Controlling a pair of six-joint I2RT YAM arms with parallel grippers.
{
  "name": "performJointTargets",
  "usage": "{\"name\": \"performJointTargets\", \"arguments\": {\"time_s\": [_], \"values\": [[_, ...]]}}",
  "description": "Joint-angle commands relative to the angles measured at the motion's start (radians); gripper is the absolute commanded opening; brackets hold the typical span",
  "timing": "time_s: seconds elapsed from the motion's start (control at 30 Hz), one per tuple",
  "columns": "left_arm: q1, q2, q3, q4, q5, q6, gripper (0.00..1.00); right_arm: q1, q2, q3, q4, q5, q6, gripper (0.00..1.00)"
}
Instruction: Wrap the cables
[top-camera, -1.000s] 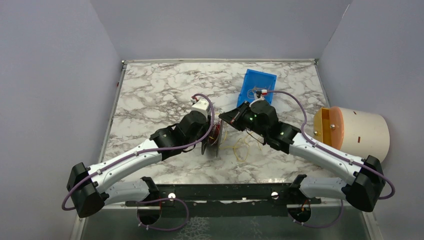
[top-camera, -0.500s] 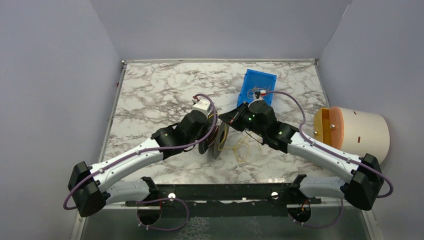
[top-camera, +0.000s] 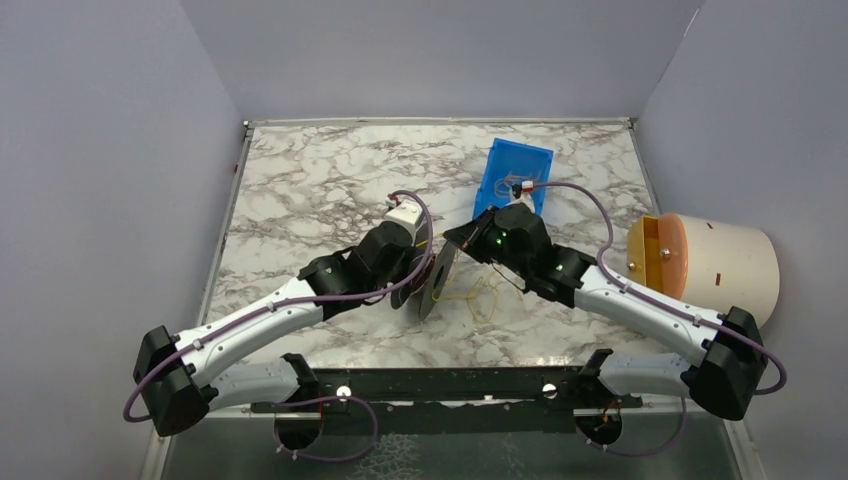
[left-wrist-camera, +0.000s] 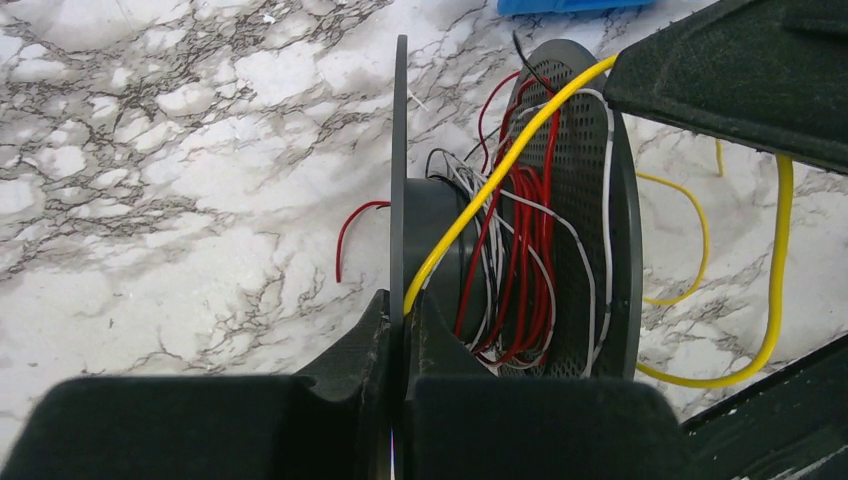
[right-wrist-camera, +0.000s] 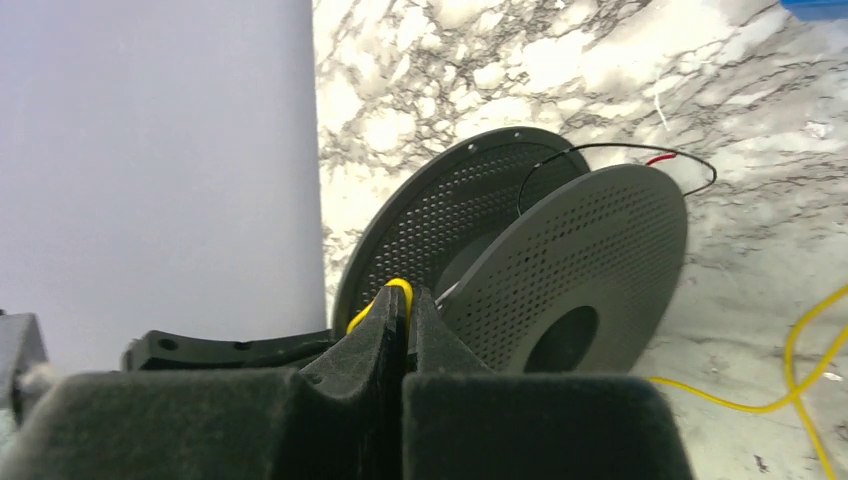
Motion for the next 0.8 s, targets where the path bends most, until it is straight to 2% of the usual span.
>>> {"name": "performJointTargets", "arguments": {"time_s": [0.0,0.13,0.23,0.47,0.77], "values": [[0.000,-0.048,0.052,-0.041,0.013,0.041,0.00,0.008,-0.030,-0.001,-0.052,0.140,-0.135,0.01],[0.000,-0.064,0.071,-0.062,0.035,0.054,0.00,0.008,-0.032,-0.010,-0.063,0.183,-0.222,0.01],[0.000,-0.075,0.091,-0.082,0.046,0.066,0.00,0.008,-0.034,-0.033,-0.064,0.217,-0.260,0.05],[0.000,-0.096,0.126,-0.142,0.043,0.083,0.00,0.007,-0.068,-0.104,-0.085,0.335,-0.272,0.18],[0.000,-0.120,0.163,-0.173,0.057,0.085,0.00,0.007,-0.092,-0.157,-0.074,0.371,-0.300,0.25]]}}
